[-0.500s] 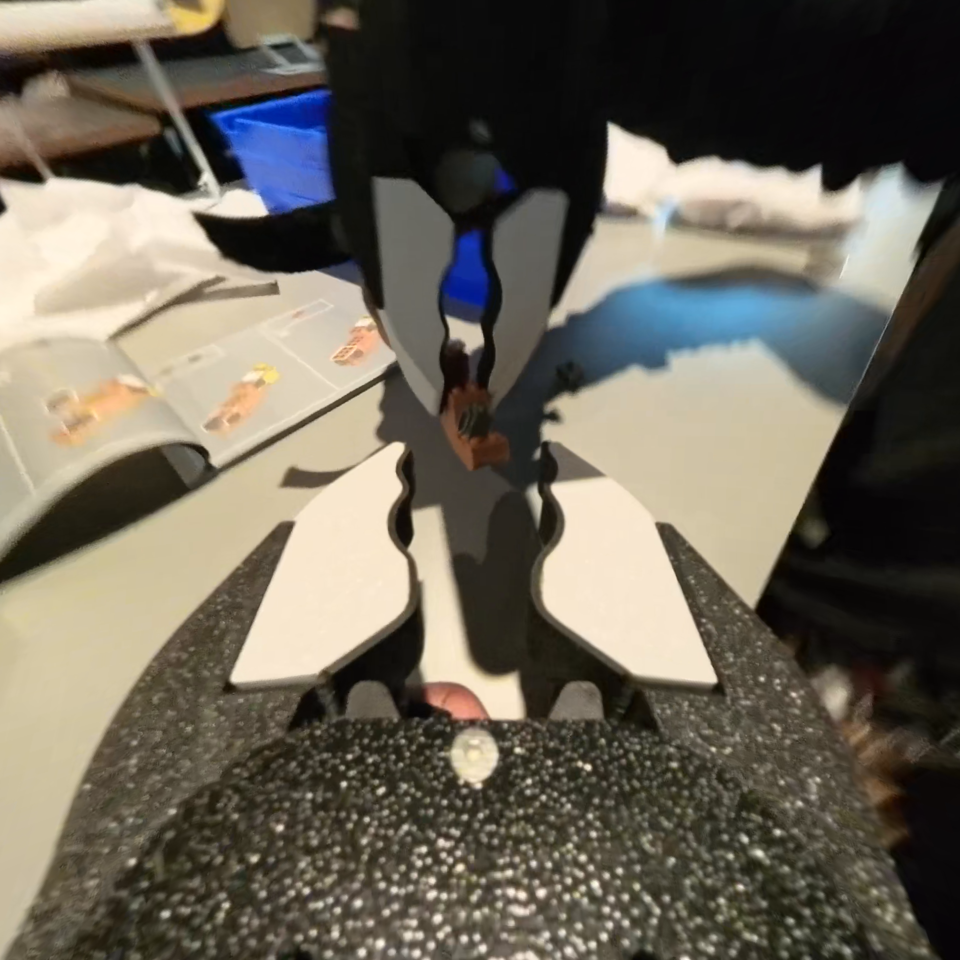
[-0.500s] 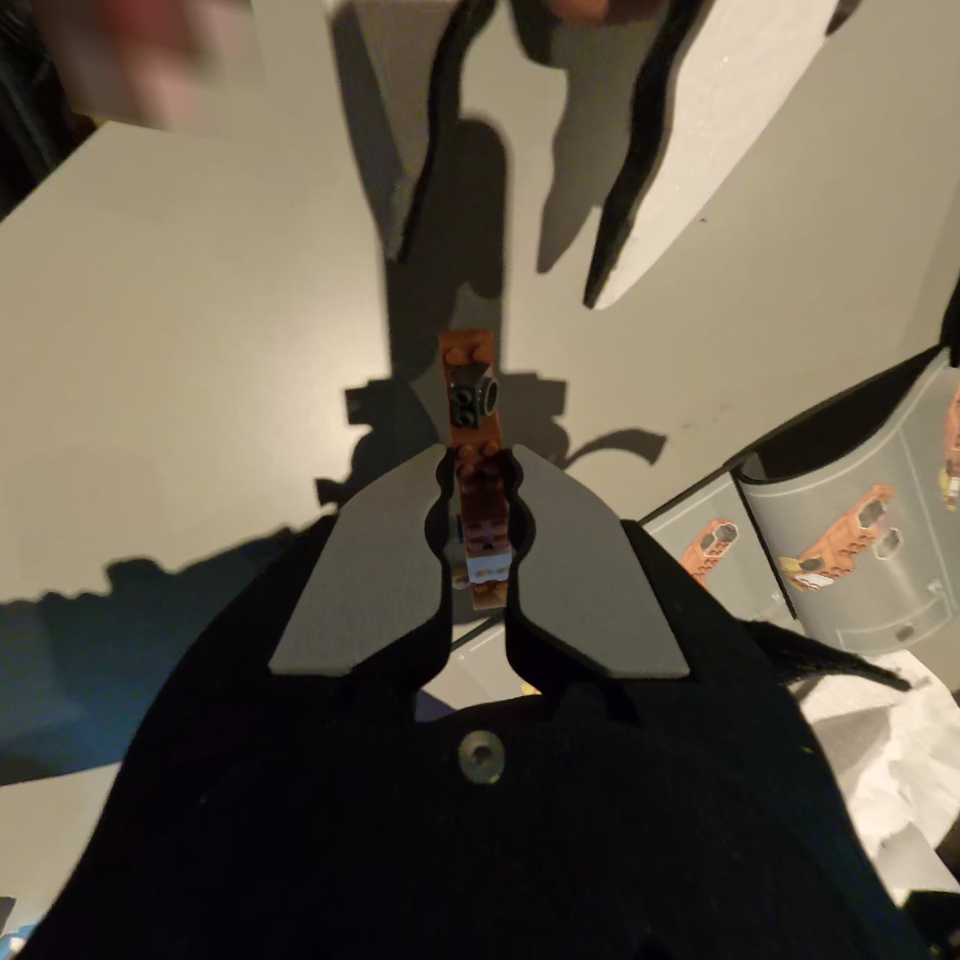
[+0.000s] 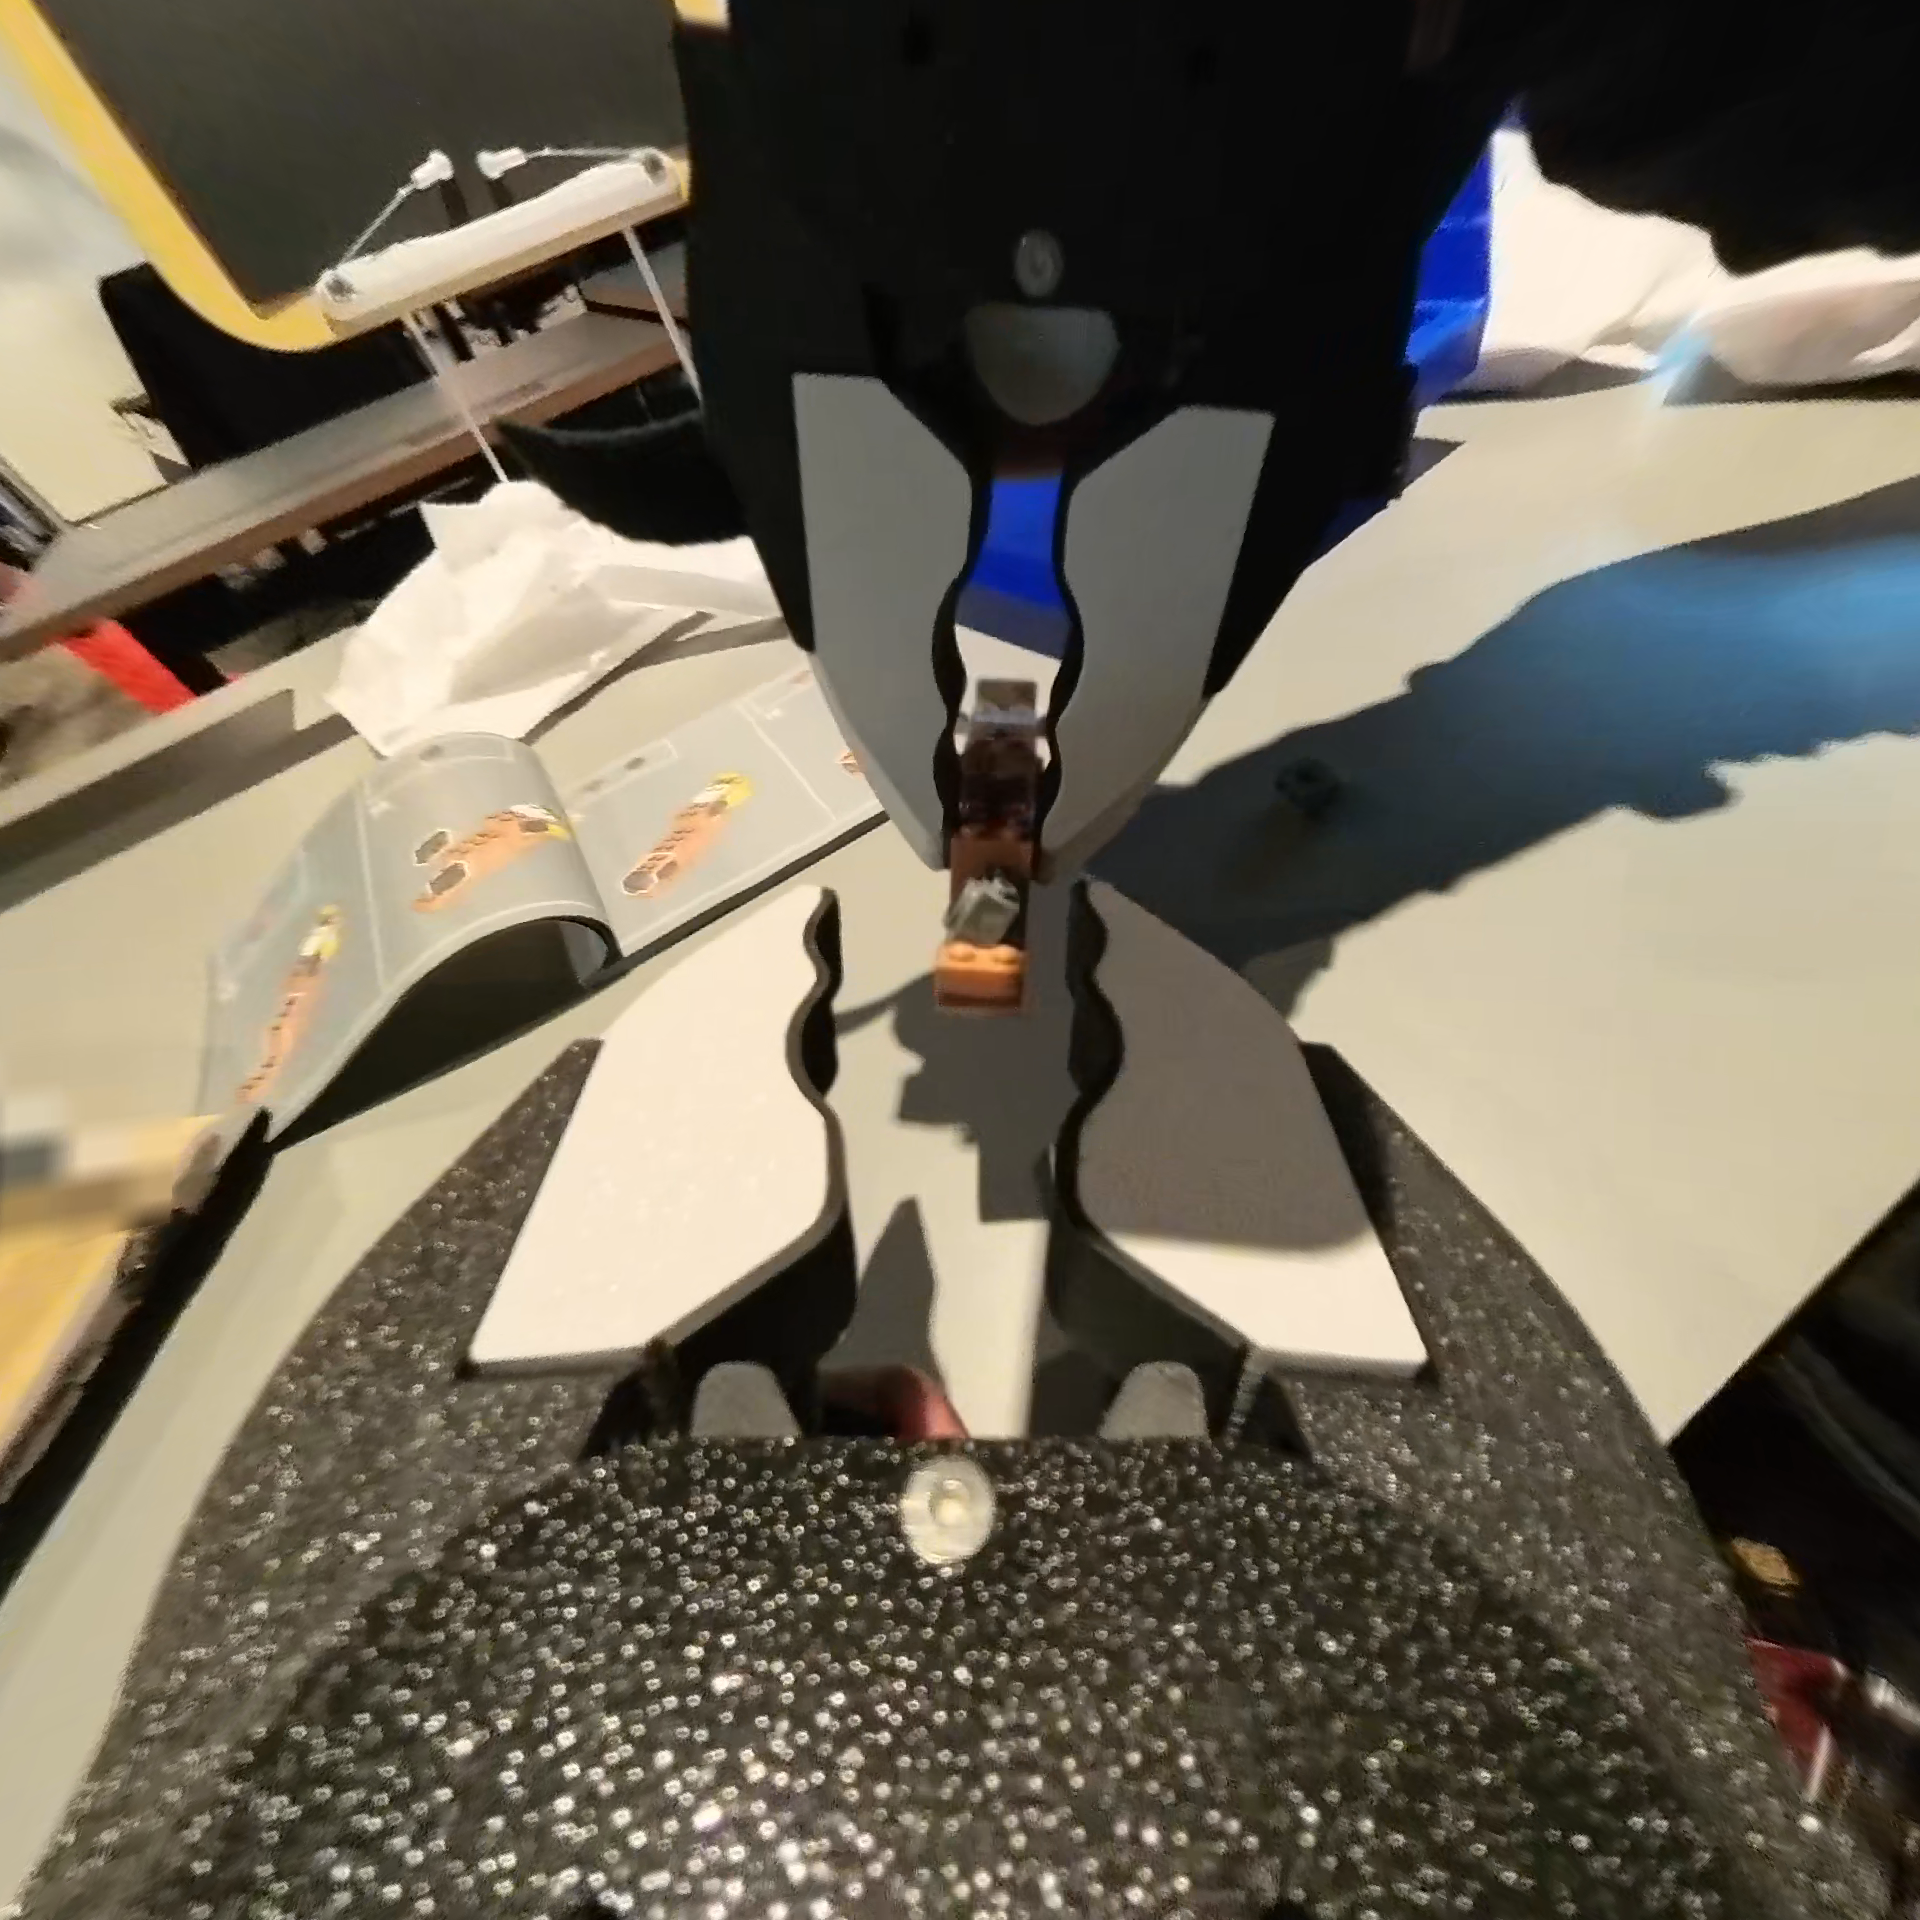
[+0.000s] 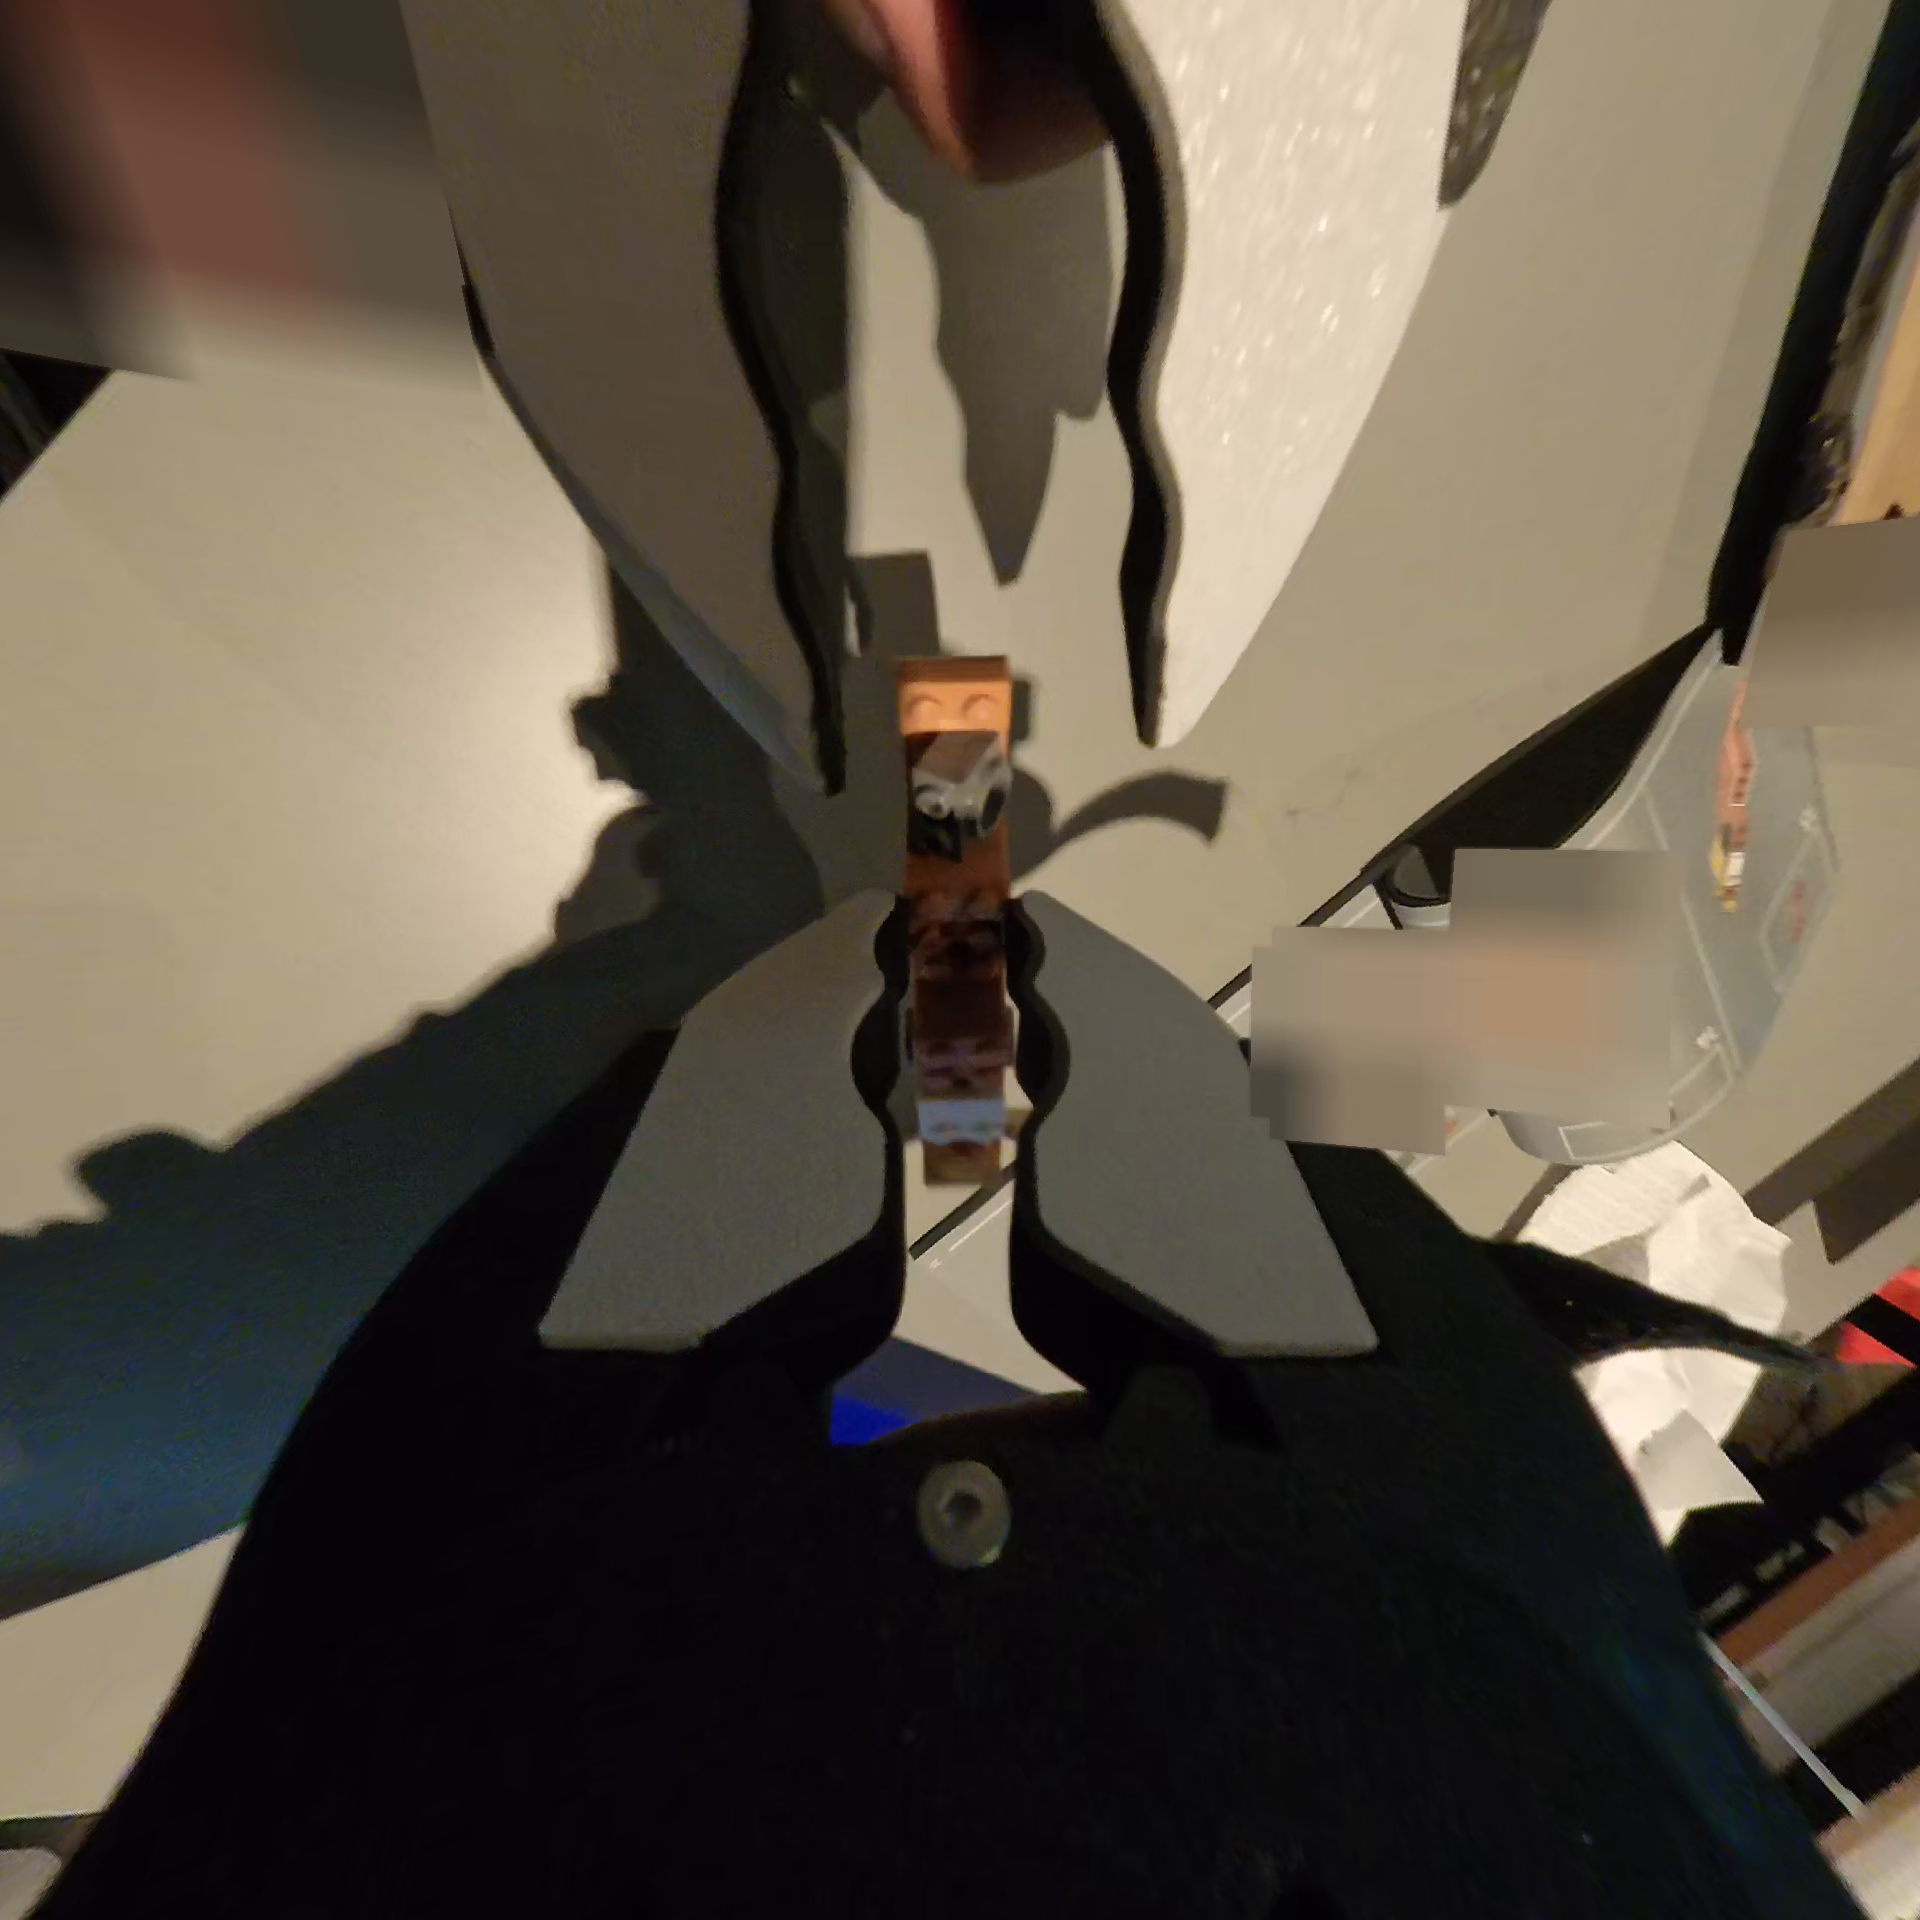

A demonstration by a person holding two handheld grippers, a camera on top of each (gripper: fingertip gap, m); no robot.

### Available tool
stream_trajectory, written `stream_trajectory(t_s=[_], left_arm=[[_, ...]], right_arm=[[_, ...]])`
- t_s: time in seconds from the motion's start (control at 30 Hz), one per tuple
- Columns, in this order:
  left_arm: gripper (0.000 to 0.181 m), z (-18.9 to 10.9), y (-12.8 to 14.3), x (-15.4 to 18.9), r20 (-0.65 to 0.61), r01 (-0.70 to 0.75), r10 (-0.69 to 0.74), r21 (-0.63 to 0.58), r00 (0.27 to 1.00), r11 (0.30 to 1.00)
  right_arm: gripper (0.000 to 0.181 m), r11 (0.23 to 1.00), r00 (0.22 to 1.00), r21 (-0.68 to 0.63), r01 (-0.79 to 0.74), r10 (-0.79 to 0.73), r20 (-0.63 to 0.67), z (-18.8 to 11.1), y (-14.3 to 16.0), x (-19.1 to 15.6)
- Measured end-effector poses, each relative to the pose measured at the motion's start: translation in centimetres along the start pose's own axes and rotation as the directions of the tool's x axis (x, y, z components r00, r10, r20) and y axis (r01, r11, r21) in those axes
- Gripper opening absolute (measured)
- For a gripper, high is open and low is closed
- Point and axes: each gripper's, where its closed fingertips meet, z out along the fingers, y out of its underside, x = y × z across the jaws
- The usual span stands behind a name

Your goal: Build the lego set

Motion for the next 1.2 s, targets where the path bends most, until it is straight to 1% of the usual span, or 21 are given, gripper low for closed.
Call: stream_trajectory(t_s=[0.5,0.6,0.7,0.77,0.83,0.97,1.0,1.07,1.13,1.2], left_arm=[[0.038,0.3,0.2,0.0,0.038,0.016,-0.015,-0.030,0.999,0.999],[0.038,0.5,0.8,0.1,0.033,0.020,-0.019,-0.039,0.999,0.999],[0.039,0.8,1.4,0.1,0.033,0.015,-0.013,-0.044,0.999,0.999],[0.040,0.6,1.0,-0.2,0.061,-0.029,0.030,-0.015,0.998,0.999],[0.040,0.6,1.5,-0.9,0.086,-0.052,0.055,-0.041,0.995,0.998],[0.039,0.2,1.6,-3.7,0.135,0.015,-0.014,-0.006,0.991,1.000],[0.039,0.2,1.7,-4.2,0.132,0.026,-0.025,-0.004,0.991,1.000],[0.039,0.4,1.9,-4.5,0.082,0.038,-0.037,-0.011,0.996,0.999],[0.039,0.8,2.3,-4.6,0.032,0.063,-0.062,-0.035,0.998,0.997],[0.039,1.1,2.6,-4.7,0.007,0.080,-0.079,-0.053,0.997,0.995]], right_arm=[[0.016,1.000,1.000,-0.014,0.017,-0.017,-0.012,0.2,-0.4,-0.2],[0.016,1.000,1.000,-0.015,0.011,-0.011,-0.009,0.7,-0.4,-0.1],[0.016,0.999,1.000,-0.041,-0.009,0.008,-0.025,1.7,0.4,0.2],[0.016,0.997,0.998,-0.060,-0.038,0.035,-0.054,1.8,1.0,0.3],[0.016,0.995,0.994,-0.064,-0.070,0.065,-0.082,2.1,1.8,0.4],[0.016,0.989,0.985,-0.029,-0.146,0.143,-0.096,2.6,3.3,0.0],[0.016,0.988,0.983,-0.021,-0.156,0.153,-0.100,2.7,3.6,0.0],[0.016,0.986,0.981,-0.002,-0.167,0.166,-0.099,2.7,4.0,0.0],[0.016,0.987,0.983,0.005,-0.161,0.160,-0.091,2.5,4.3,-0.3],[0.016,0.991,0.988,-0.001,-0.132,0.132,-0.082,2.6,4.3,-0.3]])
